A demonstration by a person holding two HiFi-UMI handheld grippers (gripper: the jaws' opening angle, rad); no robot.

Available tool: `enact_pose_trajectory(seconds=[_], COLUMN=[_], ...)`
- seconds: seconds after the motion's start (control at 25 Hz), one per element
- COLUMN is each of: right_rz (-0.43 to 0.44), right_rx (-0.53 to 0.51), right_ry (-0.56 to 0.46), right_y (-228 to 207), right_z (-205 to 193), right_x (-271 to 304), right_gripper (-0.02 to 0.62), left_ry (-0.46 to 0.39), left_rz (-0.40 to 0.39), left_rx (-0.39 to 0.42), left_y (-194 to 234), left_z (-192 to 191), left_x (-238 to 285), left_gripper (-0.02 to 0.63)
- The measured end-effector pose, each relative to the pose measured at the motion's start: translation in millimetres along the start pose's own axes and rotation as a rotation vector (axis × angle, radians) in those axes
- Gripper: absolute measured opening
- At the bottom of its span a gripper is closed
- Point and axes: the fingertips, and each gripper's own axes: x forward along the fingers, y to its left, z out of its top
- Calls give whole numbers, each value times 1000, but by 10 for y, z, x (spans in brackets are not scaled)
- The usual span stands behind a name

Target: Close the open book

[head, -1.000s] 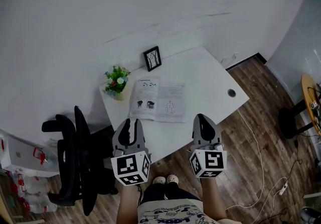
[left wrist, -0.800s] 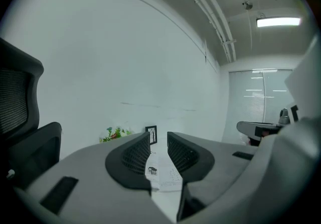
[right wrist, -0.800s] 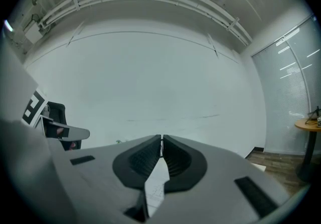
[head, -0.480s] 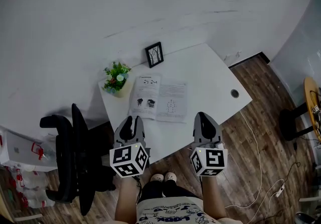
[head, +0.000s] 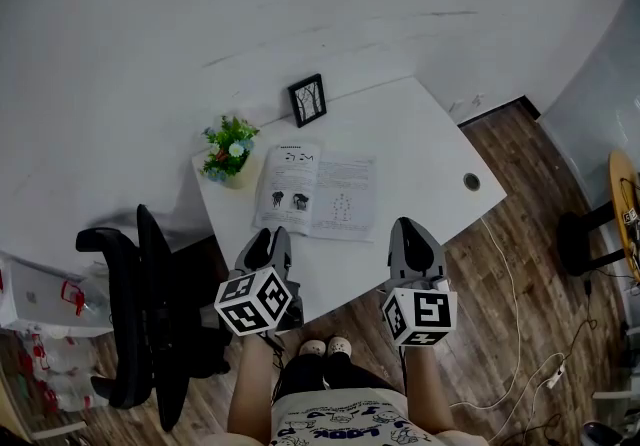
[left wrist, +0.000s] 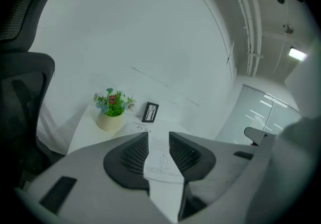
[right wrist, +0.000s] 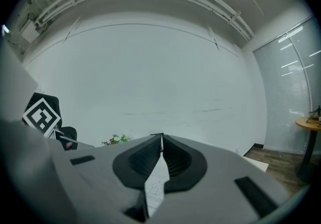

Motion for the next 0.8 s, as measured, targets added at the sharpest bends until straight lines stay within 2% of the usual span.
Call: enact_pose_trajectory(seconds=[0.16, 0.52, 0.68, 0.8], right_rz=[1, 3, 0, -4], right_rx=[10, 4, -1, -3], right_ry=[8, 29, 40, 48], right_y=[-8, 36, 39, 25], right_z=[-29, -109, -147, -173], right_x=[82, 210, 240, 251], right_gripper=[35, 35, 35, 35], left_ry=[36, 118, 145, 150], left_rz=[-17, -42, -40, -36], left_rx=[-102, -459, -528, -617], left_y=[107, 438, 552, 642], left_z=[-146, -551, -675, -747], left_x=[147, 393, 479, 554], left_gripper=[118, 120, 127, 130])
